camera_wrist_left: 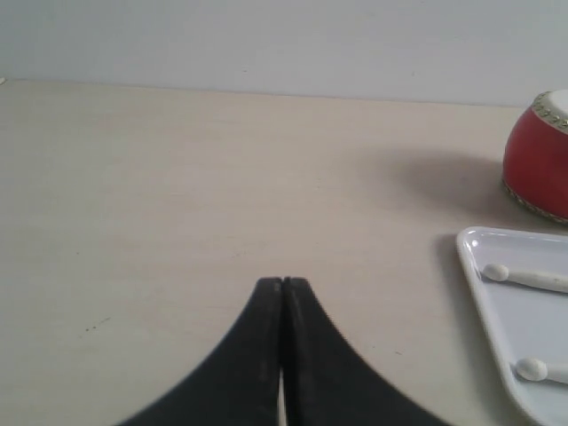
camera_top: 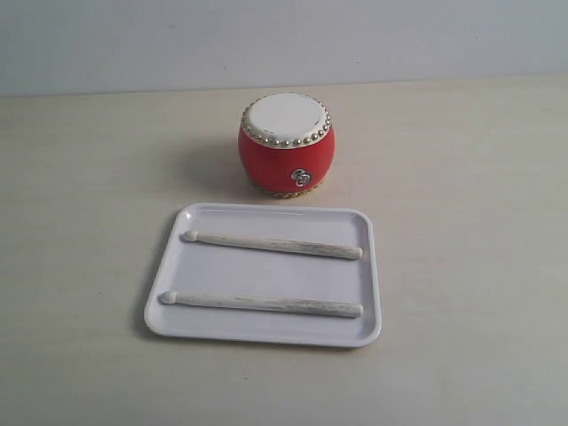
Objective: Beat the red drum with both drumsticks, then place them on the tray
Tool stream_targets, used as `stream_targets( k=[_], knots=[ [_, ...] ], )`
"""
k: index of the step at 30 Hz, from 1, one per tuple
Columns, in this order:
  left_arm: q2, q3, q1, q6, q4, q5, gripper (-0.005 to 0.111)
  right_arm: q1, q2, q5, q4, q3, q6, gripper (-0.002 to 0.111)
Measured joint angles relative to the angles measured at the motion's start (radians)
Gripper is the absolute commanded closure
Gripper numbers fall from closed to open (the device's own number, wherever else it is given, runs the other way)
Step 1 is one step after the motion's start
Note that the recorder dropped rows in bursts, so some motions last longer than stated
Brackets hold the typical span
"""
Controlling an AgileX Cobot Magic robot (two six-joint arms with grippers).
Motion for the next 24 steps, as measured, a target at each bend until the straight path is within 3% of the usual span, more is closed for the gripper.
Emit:
stream_targets(
  k=[10, 24],
  knots=[
    [0.000, 0.000, 0.000, 0.000, 0.000, 0.000, 0.107, 0.000, 0.000, -0.031, -0.058, 0.106, 0.087, 0.108],
    [0.000, 0.000, 0.000, 0.000, 0.000, 0.000, 0.107, 0.000, 0.000, 0.050, -0.066, 0.123, 0.100, 0.108]
  ],
)
